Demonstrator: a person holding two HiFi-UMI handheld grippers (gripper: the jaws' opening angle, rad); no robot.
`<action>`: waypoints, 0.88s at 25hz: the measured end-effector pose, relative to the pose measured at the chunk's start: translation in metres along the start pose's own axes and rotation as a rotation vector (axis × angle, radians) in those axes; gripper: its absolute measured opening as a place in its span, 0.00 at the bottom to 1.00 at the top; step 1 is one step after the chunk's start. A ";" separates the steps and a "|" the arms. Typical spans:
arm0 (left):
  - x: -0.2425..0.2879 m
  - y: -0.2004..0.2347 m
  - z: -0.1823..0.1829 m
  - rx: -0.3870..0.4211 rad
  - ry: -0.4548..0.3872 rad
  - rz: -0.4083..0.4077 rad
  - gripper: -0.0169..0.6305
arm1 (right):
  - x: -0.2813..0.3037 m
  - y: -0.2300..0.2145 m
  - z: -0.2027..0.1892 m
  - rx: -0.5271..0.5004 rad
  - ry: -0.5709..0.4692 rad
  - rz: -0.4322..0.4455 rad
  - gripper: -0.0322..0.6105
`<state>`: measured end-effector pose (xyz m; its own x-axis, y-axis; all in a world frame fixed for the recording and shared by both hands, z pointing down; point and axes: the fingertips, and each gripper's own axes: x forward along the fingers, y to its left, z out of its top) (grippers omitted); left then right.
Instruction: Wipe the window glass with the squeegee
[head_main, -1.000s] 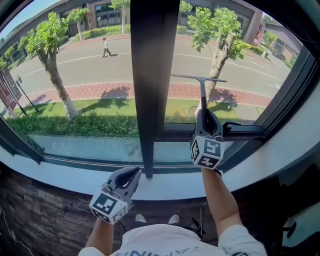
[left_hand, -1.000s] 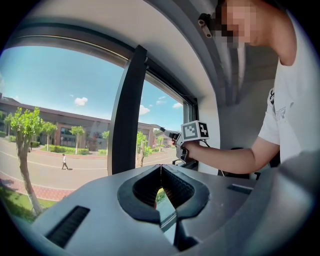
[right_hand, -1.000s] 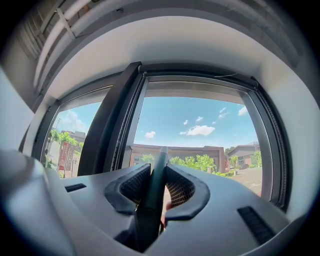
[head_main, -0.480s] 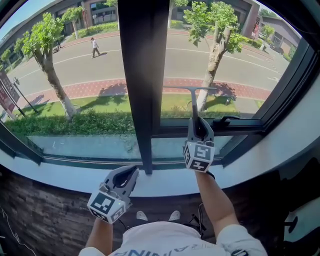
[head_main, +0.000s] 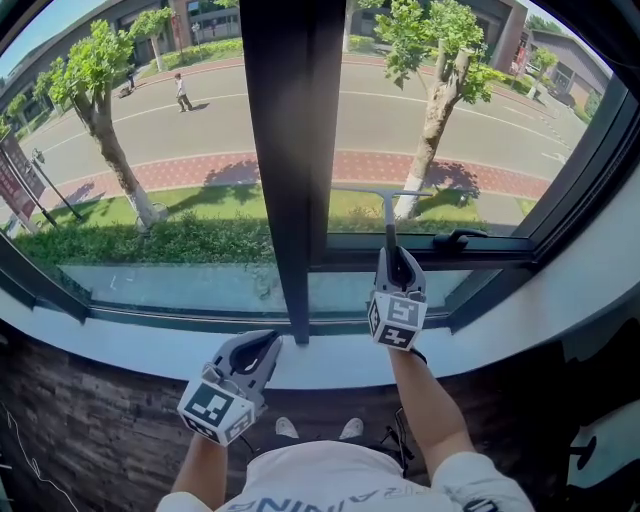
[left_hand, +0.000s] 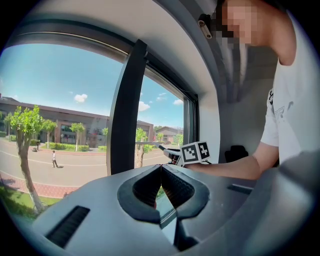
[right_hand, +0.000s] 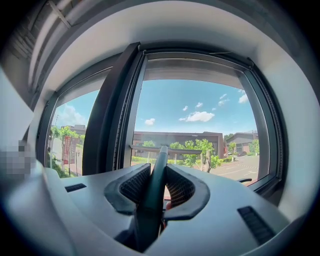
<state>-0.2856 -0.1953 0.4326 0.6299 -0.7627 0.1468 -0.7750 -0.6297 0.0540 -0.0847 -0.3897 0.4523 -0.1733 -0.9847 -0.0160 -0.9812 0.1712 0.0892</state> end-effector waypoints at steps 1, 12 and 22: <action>0.000 0.000 -0.001 -0.001 0.001 0.001 0.05 | 0.000 0.001 -0.005 -0.005 0.004 0.000 0.21; 0.000 0.002 -0.005 0.006 0.026 0.009 0.05 | 0.001 0.004 -0.058 -0.028 0.093 0.005 0.21; -0.001 0.004 -0.008 0.010 0.042 0.016 0.05 | 0.002 0.006 -0.104 -0.047 0.179 0.012 0.21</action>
<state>-0.2895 -0.1954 0.4409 0.6146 -0.7659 0.1888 -0.7842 -0.6190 0.0417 -0.0822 -0.3942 0.5561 -0.1634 -0.9731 0.1623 -0.9733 0.1859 0.1346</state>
